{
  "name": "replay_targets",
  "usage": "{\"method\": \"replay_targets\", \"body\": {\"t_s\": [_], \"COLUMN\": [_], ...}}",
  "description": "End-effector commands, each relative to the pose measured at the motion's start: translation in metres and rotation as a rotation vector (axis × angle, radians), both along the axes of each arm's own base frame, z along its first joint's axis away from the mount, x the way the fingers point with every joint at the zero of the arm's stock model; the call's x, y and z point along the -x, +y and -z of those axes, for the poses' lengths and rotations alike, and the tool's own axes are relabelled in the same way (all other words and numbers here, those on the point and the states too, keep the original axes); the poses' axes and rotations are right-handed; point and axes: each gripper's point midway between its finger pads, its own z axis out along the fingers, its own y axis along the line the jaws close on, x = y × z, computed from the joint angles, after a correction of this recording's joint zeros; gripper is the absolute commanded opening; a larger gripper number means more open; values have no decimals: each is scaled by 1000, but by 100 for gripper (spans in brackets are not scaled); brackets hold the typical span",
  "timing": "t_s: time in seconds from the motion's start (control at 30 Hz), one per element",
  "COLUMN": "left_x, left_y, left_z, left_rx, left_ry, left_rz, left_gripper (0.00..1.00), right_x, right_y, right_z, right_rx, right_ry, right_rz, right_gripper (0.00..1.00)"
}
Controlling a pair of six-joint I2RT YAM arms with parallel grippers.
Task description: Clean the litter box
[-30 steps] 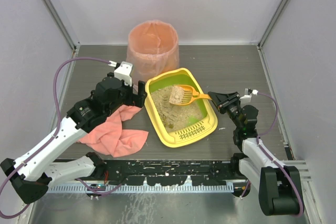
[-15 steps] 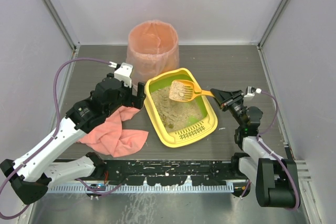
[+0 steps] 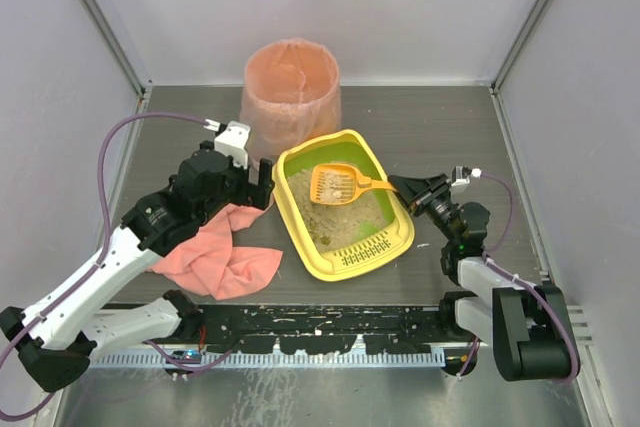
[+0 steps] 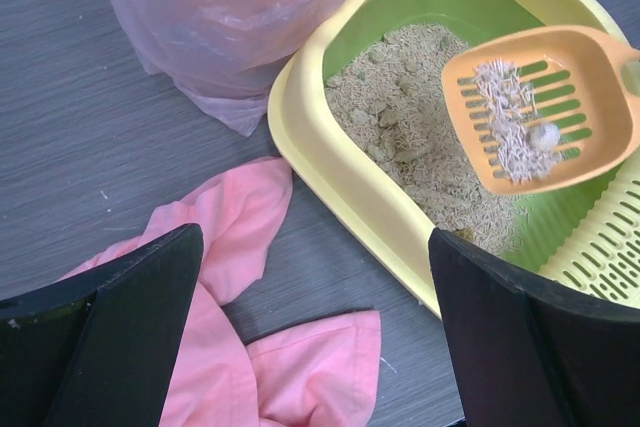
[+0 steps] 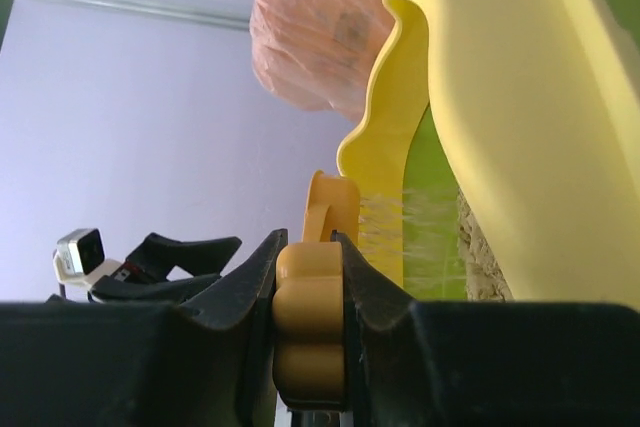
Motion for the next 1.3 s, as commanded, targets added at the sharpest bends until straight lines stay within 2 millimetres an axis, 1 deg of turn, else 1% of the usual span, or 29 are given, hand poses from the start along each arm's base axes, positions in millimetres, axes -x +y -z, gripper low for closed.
{"method": "replay_targets", "body": {"t_s": [0.0, 0.03, 0.1, 0.13, 0.17, 0.2, 0.23, 0.27, 0.3, 0.33, 0.4, 0.43, 0.5, 0.53, 0.6, 0.63, 0.67, 0.73, 0.77, 0.83, 0.87, 0.93, 0.97, 1.0, 1.03, 1.07, 1.17, 1.2, 1.27], "left_x": [-2, -2, -2, -3, -3, -4, -4, -4, -5, -5, -6, -5, -5, -4, -5, -5, -5, -5, -5, -6, -6, -6, -6, -7, -7, -6, -6, -6, -7], "left_y": [13, 13, 13, 13, 12, 13, 13, 14, 14, 13, 14, 16, 17, 18, 21, 22, 21, 20, 20, 21, 21, 22, 22, 23, 23, 23, 26, 26, 28], "left_z": [-24, -24, -24, -24, -24, -25, -24, -22, -22, -22, -22, -21, -19, -18, -18, -18, -17, -16, -16, -15, -15, -13, -13, -13, -13, -13, -11, -11, -11], "left_rx": [9, 11, 19, 18, 15, 11, 5, 3, 4, 4, -2, -7, -7, -8, -18, -19, -17, -14, -16, -19, -17, -11, -8, -7, -7, -7, -5, -4, -6], "left_ry": [-70, -69, -77, -76, -74, -74, -70, -70, -72, -69, -67, -65, -66, -66, -69, -69, -67, -63, -60, -53, -52, -49, -48, -47, -46, -46, -46, -44, -42], "left_rz": [-45, -47, -46, -46, -44, -44, -47, -50, -50, -47, -51, -54, -59, -61, -70, -74, -70, -65, -63, -67, -66, -68, -70, -72, -72, -73, -81, -83, -87], "left_gripper": [97, 97, 97, 97, 97, 98, 97, 98, 98, 98, 98, 98, 98, 98, 98, 98, 98, 98, 98, 98, 98, 98, 98, 98, 99, 99, 99, 99, 99], "right_x": [-6, -7, -5, -3, -4, -6, -9, -9, -9, -9, -14, -15, -13, -12, -14, -15, -15, -12, -11, -15, -16, -13, -12, -10, -13, -14, -11, -10, -13], "right_y": [-18, -19, 6, 9, 0, -14, -19, -6, 7, 9, -12, -15, 2, 4, -21, -30, -28, -3, -2, -26, -29, -3, 4, 0, -11, -18, 2, 1, -9], "right_z": [-17, -14, -21, -21, -18, -12, -8, -8, -13, -17, -13, -11, -14, -15, -11, -8, -9, -21, -24, -19, -16, -20, -22, -19, -20, -16, -24, -25, -29], "right_rx": [-18, -16, 26, 23, 1, -18, -26, 8, 36, 34, -12, -8, 25, 25, -11, -24, -11, 42, 45, 23, 26, 84, 97, 87, 63, 52, 81, 63, 33], "right_ry": [-62, -51, -83, -93, -78, -52, -29, -38, -64, -79, -52, -47, -71, -78, -55, -41, -46, -96, -107, -78, -64, -88, -103, -94, -84, -72, -107, -107, -105], "right_rz": [65, 75, -15, -28, 0, 50, 78, 38, -12, -27, 47, 59, -9, -26, 51, 88, 77, -19, -27, 70, 89, 0, -26, -13, 31, 62, -32, -31, 2], "right_gripper": [1, 1, 1, 1, 1, 1, 1, 1, 1, 1, 1, 1, 1, 1, 1, 1, 1, 1, 1, 1, 1, 1, 1, 1, 1, 1, 1, 1, 1]}}
